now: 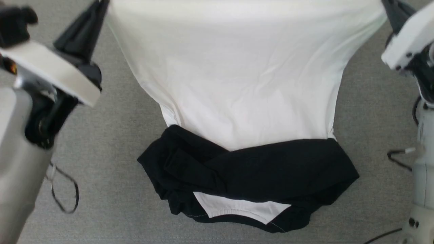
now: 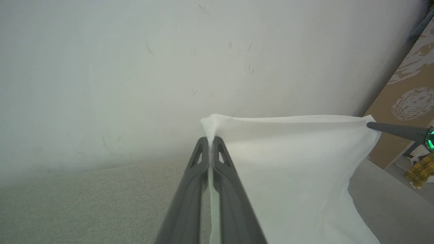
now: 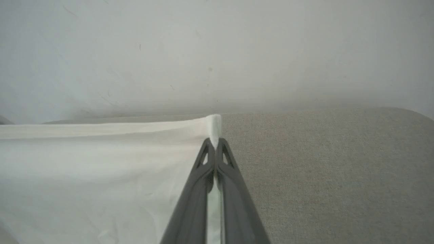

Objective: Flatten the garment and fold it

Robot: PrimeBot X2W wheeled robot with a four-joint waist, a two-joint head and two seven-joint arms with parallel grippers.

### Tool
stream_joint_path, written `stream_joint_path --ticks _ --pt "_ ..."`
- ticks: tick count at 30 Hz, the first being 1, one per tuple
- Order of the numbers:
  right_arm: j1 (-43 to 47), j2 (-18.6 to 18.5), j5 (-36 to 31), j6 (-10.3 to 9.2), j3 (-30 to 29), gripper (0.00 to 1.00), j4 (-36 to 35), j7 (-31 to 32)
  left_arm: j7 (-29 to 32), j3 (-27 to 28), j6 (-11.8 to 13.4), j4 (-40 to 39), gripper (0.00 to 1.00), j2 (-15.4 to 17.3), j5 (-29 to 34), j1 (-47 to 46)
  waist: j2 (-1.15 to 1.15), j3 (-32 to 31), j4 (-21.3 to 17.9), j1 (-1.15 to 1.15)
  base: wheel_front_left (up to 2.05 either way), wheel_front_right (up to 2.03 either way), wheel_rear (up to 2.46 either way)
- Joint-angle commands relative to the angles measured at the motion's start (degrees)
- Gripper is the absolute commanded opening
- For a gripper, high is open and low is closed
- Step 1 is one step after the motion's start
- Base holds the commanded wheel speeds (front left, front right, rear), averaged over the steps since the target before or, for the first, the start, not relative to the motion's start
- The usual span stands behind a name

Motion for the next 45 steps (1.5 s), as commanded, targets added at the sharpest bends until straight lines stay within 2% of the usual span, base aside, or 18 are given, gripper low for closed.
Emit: stream_joint_path --ticks 1,8,14,20,26,32,38,45 --pt "4.4 -0.3 2.2 -0.11 -0.9 0.00 -3.7 1.2 -0.8 0.1 -0.2 -2.2 0.00 1.3 -1.5 4.2 0.00 -5.0 0.6 0.01 0.00 0.00 0.00" --pt "15.8 0.8 5.8 -0.11 -2.7 0.00 -14.0 5.4 -0.8 0.4 1.1 -9.7 0.00 4.3 -4.0 14.6 0.00 -9.2 0.5 0.01 0.00 0.00 0.00" --pt "27.0 1.9 7.3 -0.11 -4.1 0.00 -22.1 9.7 0.0 0.5 4.4 -17.3 0.00 8.6 -4.6 25.0 0.00 -12.4 0.6 0.01 0.00 0.00 0.00" --pt "36.5 2.8 8.7 -0.11 -5.2 0.00 -27.6 12.7 0.3 0.2 8.1 -23.1 0.00 10.9 -6.0 34.8 0.00 -15.5 0.9 0.01 0.00 0.00 0.00" --pt "45.6 3.2 10.8 -0.11 -6.0 0.00 -30.6 15.1 0.6 -0.8 10.7 -26.6 0.00 12.6 -7.9 44.4 0.00 -16.9 0.9 0.01 0.00 0.00 0.00" --pt "51.6 3.3 13.1 -0.11 -6.2 0.00 -28.5 14.4 -1.8 -1.6 12.1 -27.0 0.00 11.8 -8.5 50.3 0.00 -16.6 0.7 0.01 0.00 0.00 0.00" --pt "54.0 3.3 11.5 -0.11 -4.4 0.00 -24.9 12.0 -2.9 -3.9 11.3 -23.6 0.00 9.5 -7.1 50.5 0.00 -15.4 0.5 0.01 0.00 0.00 0.00" --pt "52.3 3.3 9.4 -0.11 -1.3 0.00 -18.4 9.4 -1.4 -7.1 9.4 -16.1 0.00 5.5 -6.5 46.5 0.00 -14.4 0.3 0.01 0.00 0.00 0.00"
